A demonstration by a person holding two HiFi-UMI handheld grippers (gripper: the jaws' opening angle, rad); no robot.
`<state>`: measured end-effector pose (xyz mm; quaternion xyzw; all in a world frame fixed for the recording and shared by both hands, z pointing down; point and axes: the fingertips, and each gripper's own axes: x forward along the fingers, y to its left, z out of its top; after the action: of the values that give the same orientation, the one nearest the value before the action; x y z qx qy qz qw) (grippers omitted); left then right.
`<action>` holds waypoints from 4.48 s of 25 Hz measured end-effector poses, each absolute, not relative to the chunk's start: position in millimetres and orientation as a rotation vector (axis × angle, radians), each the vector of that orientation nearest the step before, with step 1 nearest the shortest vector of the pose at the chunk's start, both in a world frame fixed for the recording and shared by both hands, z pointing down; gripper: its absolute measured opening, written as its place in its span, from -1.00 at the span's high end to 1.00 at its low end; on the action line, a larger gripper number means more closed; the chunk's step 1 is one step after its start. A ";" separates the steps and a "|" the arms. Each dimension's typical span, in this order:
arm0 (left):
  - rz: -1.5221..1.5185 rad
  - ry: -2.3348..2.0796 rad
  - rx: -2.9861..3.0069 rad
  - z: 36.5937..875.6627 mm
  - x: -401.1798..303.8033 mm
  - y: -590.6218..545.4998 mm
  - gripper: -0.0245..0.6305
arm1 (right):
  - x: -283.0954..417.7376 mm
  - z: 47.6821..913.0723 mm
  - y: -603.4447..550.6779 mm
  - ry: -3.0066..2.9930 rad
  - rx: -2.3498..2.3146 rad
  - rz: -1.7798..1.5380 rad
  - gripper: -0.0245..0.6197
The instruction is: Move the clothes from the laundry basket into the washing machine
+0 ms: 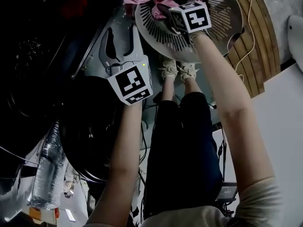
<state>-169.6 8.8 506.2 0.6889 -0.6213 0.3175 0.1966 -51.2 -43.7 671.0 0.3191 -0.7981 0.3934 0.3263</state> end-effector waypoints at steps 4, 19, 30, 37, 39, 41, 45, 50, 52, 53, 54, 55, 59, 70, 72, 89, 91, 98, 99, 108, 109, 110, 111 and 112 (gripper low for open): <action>0.901 -1.735 1.925 515.5 -188.0 -1.1 0.19 | -76.3 686.6 -74.1 -2.110 0.744 0.965 0.22; 0.736 -1.354 2.118 492.4 -81.0 11.0 -0.01 | -42.6 498.7 -2.1 -2.400 0.619 1.127 0.87; 0.936 -1.252 2.469 424.2 -41.1 31.9 -0.14 | -17.7 356.6 14.8 -2.561 0.660 1.001 0.87; 0.893 -1.084 2.696 378.7 3.9 24.7 0.07 | -22.9 290.6 30.6 -2.722 0.539 1.070 0.87; 0.845 -1.120 2.632 376.3 -3.4 23.3 0.78 | -21.8 294.6 30.2 -2.725 0.578 1.013 0.87; 0.823 -1.162 2.536 380.9 -20.1 23.5 0.79 | -18.4 307.9 32.8 -2.705 0.611 1.007 0.87; 0.823 -1.288 2.377 385.8 -64.8 28.2 0.79 | 1.0 365.2 43.9 -2.580 0.728 1.036 0.50; 0.848 -1.423 2.243 378.7 -121.4 37.1 0.79 | -5.0 454.0 62.2 -2.386 0.737 1.133 0.42; 0.832 -1.476 2.202 371.5 -139.8 38.5 0.79 | -17.4 481.8 62.6 -2.329 0.714 1.131 0.33; 0.822 -1.499 2.187 367.2 -147.4 39.3 0.79 | -23.5 496.2 61.0 -2.299 0.705 1.121 0.30; 0.812 -1.518 2.176 363.2 -154.0 40.1 0.79 | -29.0 511.2 58.1 -2.270 0.698 1.105 0.27; 0.801 -1.532 2.169 359.8 -159.5 40.9 0.79 | -34.2 526.6 54.1 -2.244 0.691 1.077 0.24; 0.792 -1.555 2.155 356.3 -172.2 44.8 0.79 | -49.1 583.7 39.9 -2.147 0.614 0.880 0.08; 0.727 -1.582 2.139 365.6 -177.2 46.3 0.79 | -76.5 610.4 31.1 -2.153 0.460 1.014 0.87; 0.712 -1.531 2.135 373.0 -172.0 50.6 0.79 | -65.5 584.3 28.9 -2.224 0.536 1.076 0.87; 0.531 -1.073 2.384 387.8 -31.0 41.3 0.11 | -40.5 314.5 24.2 -2.733 0.498 1.060 0.87; 0.575 -1.104 2.408 391.0 -29.6 32.8 0.11 | -42.3 299.7 22.5 -2.760 0.454 1.049 0.87; 0.580 -1.172 2.382 404.7 -31.3 8.1 0.54 | -41.3 295.8 23.4 -2.770 0.427 1.103 0.87; 0.583 -1.198 2.359 407.4 -36.6 7.3 0.59 | -38.6 300.2 21.6 -2.766 0.468 1.108 0.87; 0.787 -1.577 2.154 431.0 -117.8 -4.5 0.64 | -36.6 368.0 32.4 -2.568 0.661 1.027 0.87; 0.806 -1.622 2.116 433.9 -130.2 -7.0 0.64 | -37.5 372.8 33.0 -2.557 0.678 1.039 0.87; 0.812 -1.674 2.064 436.7 -145.4 -10.0 0.64 | -38.1 377.4 33.1 -2.548 0.693 1.054 0.87; 0.805 -1.729 2.008 439.1 -161.9 -13.2 0.64 | -39.0 382.0 33.3 -2.541 0.701 1.071 0.87; 0.792 -1.783 1.955 440.8 -178.0 -16.7 0.64 | -40.4 386.4 33.8 -2.534 0.701 1.085 0.87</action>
<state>-178.0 -16.7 440.8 0.6951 -0.6340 0.2817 0.1884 -40.4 33.8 386.4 0.2436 -0.8811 0.3773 0.1482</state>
